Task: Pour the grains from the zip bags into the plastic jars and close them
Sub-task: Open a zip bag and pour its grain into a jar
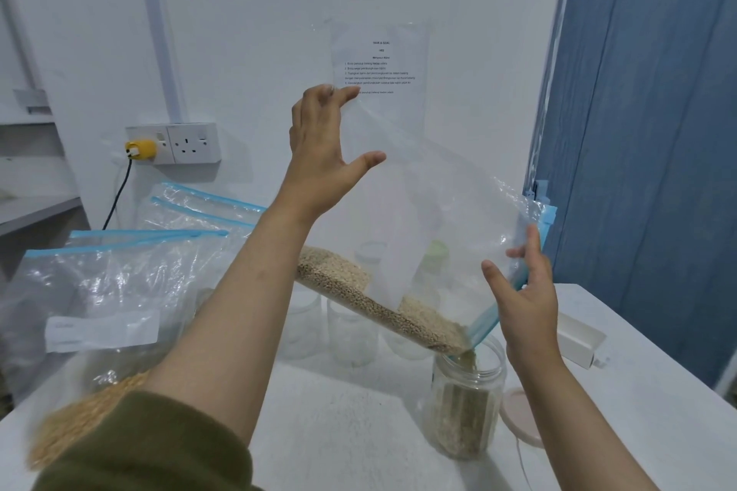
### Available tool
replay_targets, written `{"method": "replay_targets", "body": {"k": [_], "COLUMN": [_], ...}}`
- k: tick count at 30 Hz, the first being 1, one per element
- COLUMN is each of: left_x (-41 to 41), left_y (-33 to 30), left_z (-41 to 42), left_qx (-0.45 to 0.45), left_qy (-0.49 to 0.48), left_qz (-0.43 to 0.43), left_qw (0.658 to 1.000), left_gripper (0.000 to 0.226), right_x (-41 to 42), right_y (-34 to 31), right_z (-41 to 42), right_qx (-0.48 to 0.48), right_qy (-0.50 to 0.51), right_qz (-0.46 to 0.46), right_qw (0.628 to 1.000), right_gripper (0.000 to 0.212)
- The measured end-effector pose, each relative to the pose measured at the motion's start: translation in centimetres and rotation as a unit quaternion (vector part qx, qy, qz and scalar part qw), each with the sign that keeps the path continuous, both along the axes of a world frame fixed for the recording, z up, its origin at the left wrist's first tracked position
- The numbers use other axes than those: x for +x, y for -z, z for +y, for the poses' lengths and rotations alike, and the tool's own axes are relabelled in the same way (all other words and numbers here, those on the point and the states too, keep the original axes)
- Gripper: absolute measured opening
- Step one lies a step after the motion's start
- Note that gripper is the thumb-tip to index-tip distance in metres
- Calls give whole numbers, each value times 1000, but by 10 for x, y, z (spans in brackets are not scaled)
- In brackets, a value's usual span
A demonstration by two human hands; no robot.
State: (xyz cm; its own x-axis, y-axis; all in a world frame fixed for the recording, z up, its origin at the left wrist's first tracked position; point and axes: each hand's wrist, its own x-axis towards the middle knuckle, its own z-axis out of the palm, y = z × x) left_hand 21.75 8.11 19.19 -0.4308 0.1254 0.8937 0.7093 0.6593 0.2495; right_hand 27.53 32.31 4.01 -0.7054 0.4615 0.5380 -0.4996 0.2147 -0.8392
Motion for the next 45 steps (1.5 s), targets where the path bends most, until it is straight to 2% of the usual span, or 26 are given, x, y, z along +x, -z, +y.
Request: {"method": "replay_targets", "body": {"k": [45], "left_x": [0], "left_y": [-2], "left_z": [4], "left_qx": [0], "left_qy": [6], "left_qz": [2], "left_qw": [1000], "left_gripper": [71], "right_x": [0], "right_y": [1], "right_z": [1], "right_qx": [2], "right_qy": [16], "right_qz": [-1], "right_qw": [1000], "right_gripper": [74]}}
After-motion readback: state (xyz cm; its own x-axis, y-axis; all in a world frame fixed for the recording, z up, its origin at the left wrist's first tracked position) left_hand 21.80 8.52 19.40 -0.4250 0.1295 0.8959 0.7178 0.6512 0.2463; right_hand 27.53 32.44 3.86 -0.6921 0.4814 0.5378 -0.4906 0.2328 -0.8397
